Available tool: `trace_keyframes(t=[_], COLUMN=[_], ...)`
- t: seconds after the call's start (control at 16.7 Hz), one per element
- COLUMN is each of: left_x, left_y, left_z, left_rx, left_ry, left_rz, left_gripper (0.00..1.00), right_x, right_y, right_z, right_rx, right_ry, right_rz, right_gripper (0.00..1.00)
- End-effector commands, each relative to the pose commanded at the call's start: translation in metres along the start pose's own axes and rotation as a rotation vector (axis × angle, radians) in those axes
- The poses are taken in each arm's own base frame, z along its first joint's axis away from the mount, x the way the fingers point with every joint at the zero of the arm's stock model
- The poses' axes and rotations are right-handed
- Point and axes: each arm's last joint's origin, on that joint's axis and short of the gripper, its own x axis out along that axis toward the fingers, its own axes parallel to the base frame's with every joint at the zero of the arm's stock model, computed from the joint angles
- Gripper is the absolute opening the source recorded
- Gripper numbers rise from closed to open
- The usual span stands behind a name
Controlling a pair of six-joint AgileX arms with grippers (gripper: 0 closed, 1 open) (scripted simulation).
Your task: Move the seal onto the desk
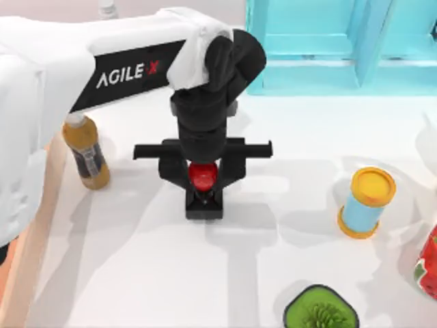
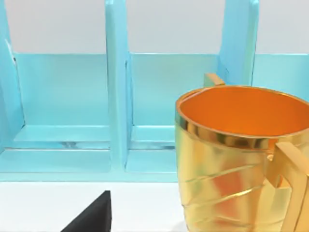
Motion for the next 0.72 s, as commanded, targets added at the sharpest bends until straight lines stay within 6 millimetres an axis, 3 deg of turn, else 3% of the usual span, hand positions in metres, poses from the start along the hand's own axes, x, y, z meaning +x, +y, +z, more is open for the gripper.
trace_keyframes(t=[0.12, 0.72], left_x=[0.0000, 0.0000], left_y=[0.0000, 0.0000], left_z=[0.0000, 0.0000], left_rx=[0.000, 0.000], left_ry=[0.000, 0.000], left_rz=[0.000, 0.000], left_gripper=[0.00, 0.75], right_x=[0.0000, 0.0000], right_y=[0.0000, 0.0000], right_z=[0.0000, 0.0000], right_rx=[0.000, 0.000], right_ry=[0.000, 0.000], right_rz=[0.000, 0.000], right_gripper=[1.00, 1.00])
